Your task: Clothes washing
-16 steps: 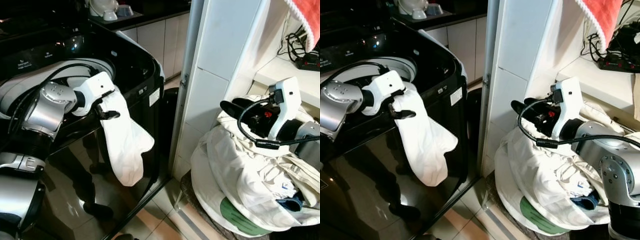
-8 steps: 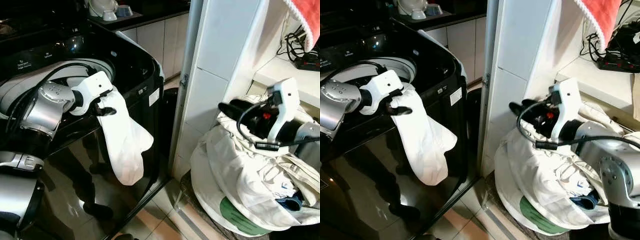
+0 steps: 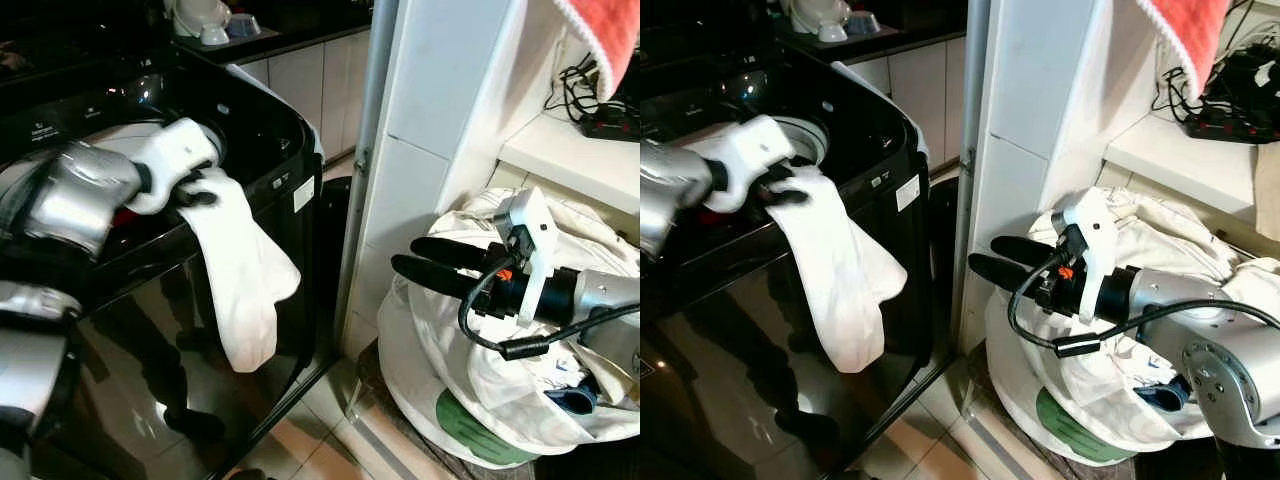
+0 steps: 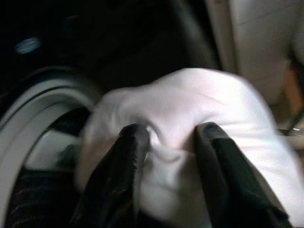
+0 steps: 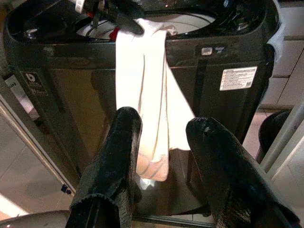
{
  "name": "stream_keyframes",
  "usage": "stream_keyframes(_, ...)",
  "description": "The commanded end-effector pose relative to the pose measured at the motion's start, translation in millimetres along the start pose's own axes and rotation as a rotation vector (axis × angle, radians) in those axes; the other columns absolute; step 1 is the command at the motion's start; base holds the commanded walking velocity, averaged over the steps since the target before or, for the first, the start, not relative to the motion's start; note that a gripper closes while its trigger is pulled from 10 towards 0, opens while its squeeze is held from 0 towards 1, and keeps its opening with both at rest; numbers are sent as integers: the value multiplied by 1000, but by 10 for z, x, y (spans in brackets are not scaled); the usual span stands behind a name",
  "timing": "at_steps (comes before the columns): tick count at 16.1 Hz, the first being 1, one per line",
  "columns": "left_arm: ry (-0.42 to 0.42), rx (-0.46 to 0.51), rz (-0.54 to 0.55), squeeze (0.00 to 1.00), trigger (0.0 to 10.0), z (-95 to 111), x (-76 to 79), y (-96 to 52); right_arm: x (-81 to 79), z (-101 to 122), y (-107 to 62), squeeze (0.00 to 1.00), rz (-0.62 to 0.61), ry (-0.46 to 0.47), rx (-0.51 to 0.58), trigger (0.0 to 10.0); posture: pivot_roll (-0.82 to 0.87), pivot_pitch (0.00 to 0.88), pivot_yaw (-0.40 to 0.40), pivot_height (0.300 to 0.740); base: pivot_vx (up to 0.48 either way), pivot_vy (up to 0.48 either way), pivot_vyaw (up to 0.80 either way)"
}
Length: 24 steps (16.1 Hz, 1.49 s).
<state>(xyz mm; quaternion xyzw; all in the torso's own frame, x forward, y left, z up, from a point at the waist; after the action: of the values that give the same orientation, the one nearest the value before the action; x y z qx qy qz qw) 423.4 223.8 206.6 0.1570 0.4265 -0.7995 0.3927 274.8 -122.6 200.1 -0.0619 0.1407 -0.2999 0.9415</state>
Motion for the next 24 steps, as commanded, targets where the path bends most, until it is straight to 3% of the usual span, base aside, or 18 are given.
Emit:
stream_keyframes(1, 11, -17, 82, 0, 0, 4, -203, -91, -23, 24, -10, 0, 11, -23, -2, 10000, -5, 0, 5, 740, 0, 0, 0)
stream_keyframes(3, 27, -31, 142, 0, 0, 32, -348, -135, -34, 24, -9, 0, 18, -26, -4, 10000, -5, 0, 5, 740, 0, 0, 0)
stream_keyframes(6, 82, -26, 389, 0, 0, 193, -814, -347, -43, 18, -1, 0, 21, -32, -6, 10000, -7, 0, 8, 740, 0, 0, 0)
stream_keyframes(7, 26, 84, 382, 0, 0, 411, -853, -373, -45, 15, -5, 0, 20, -34, -6, 10000, -7, 0, 8, 740, 0, 0, 0)
stream_keyframes(8, -41, 151, 235, 0, 10000, 501, -671, -295, -48, 12, -8, 0, 20, -33, -7, 10000, -7, 0, 8, 740, 0, 0, 0)
stream_keyframes(9, -39, 176, 70, 0, 10000, 523, -420, -207, -50, 3, -10, 0, 19, -32, -9, 10000, -10, 0, 17, 740, 0, 0, 0)
stream_keyframes(11, -81, 259, -32, 0, 10000, 603, -207, -101, -61, -32, -6, 0, 21, -29, -19, 10000, -12, 0, 18, 740, 0, 0, 0)
stream_keyframes(12, -103, 282, -80, 1000, 10000, 622, -129, -82, -68, -44, -3, 0, 23, -29, -23, 10000, -12, 0, 18, 740, 0, 0, 0)
stream_keyframes(13, -103, 299, -141, 1000, 10000, 625, -18, -72, -74, -61, 4, 0, 25, -29, -30, 10000, -12, 0, 18, 740, 0, 0, 0)
stream_keyframes(17, -140, 334, -218, 1000, 10000, 622, 131, -89, -84, -95, 15, 0, 28, -31, -47, 10000, -12, 0, 16, 740, 0, 0, 0)
stream_keyframes(24, -93, 220, -294, 1000, 10000, 375, 379, -46, -90, -155, 34, 0, 32, -36, -77, 10000, -11, 0, 15, 740, 0, 0, 0)
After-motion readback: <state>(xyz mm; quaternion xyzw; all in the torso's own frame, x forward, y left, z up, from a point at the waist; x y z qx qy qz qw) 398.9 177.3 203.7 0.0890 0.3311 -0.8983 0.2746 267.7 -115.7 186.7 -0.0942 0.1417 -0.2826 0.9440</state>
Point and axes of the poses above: a point about 5 cm out from each wrist's last joint towards the gripper, its own y axis pointing out of the wrist towards the gripper, its own z axis along the axis of the wrist's last joint, x = y × z, the point moved 6 cm from there along y, pointing out of the wrist towards the gripper, and after that the axes turned 8 degrees about y, right-handed, at the moved point
